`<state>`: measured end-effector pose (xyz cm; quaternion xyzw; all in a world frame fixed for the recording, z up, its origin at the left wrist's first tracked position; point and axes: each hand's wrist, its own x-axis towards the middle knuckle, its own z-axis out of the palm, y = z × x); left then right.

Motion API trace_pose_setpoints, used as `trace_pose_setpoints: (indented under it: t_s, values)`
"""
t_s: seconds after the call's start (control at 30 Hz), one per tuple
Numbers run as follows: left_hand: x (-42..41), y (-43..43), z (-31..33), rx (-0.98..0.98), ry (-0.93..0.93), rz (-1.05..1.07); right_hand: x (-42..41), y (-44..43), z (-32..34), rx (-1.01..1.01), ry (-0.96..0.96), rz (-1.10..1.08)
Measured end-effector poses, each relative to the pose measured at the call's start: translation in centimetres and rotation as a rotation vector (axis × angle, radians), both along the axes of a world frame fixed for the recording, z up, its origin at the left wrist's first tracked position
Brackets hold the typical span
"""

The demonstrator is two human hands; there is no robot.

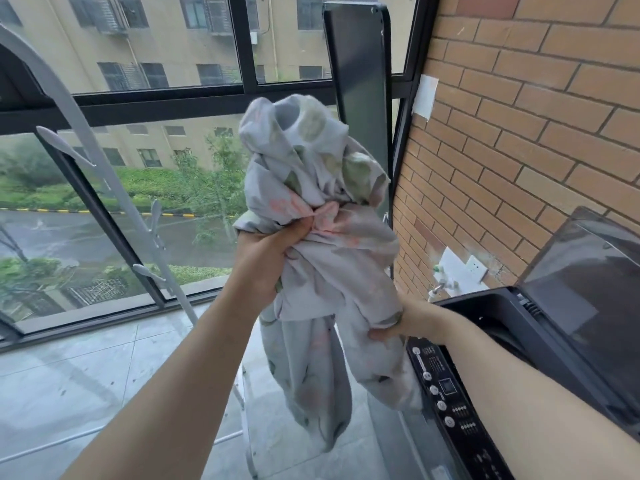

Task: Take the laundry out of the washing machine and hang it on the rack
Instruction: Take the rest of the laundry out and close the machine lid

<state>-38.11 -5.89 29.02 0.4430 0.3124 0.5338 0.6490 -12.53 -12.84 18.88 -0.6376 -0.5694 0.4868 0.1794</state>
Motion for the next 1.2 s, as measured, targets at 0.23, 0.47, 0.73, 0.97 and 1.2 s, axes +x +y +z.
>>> trace_pose_setpoints:
  t_s: [0.23, 0.47, 0.73, 0.97, 1.2]
  values:
    - [-1.6, 1.4, 0.5, 0.048, 0.057, 0.115, -0.2, 2.4, 2.1, 0.274, -0.036, -0.626]
    - [-1.1, 1.9, -0.2, 0.045, 0.223, 0.214, -1.5, 2.0, 15.3, 0.790, 0.361, -0.971]
    - [0.8, 0.5, -1.9, 0.212, 0.612, 0.118, -7.6, -0.6, 18.4, 0.903, 0.447, -0.309]
    - [0.6, -0.5, -1.5, 0.064, 0.294, -0.353, -7.0, -2.0, 16.2, 0.770, 0.028, -0.427]
    - [2.1, -1.9, 0.6, 0.175, 0.666, -0.207, -6.6, -3.5, 14.8, 0.655, 0.094, -0.343]
